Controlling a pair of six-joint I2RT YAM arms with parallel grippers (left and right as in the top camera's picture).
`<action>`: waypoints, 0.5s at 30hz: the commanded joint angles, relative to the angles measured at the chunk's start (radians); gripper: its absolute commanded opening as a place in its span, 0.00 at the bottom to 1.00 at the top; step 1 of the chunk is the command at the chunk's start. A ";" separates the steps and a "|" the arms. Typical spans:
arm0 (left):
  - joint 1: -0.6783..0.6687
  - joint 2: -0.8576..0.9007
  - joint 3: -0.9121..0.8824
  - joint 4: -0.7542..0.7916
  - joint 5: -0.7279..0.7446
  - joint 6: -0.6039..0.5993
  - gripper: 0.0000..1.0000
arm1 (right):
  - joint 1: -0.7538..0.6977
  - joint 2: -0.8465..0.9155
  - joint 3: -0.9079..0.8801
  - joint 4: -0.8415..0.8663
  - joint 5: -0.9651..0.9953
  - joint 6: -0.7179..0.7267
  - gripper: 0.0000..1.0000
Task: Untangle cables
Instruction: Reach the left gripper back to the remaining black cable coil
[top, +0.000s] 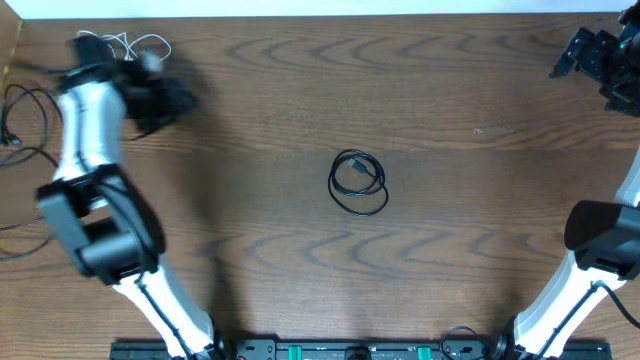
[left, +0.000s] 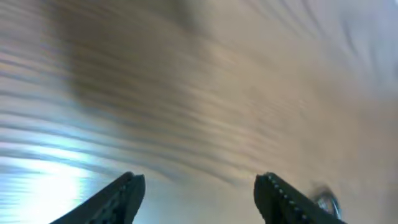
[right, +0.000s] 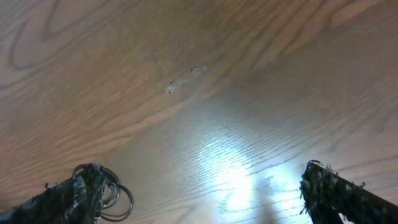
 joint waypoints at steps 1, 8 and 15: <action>-0.163 -0.004 -0.006 -0.070 0.043 -0.021 0.62 | 0.001 -0.032 0.012 -0.002 -0.002 0.003 0.99; -0.479 -0.006 -0.006 -0.194 0.026 -0.031 0.62 | 0.001 -0.032 0.012 -0.002 -0.002 0.003 0.99; -0.694 -0.005 -0.014 -0.271 -0.328 -0.176 0.63 | 0.001 -0.032 0.012 -0.002 -0.002 0.003 0.99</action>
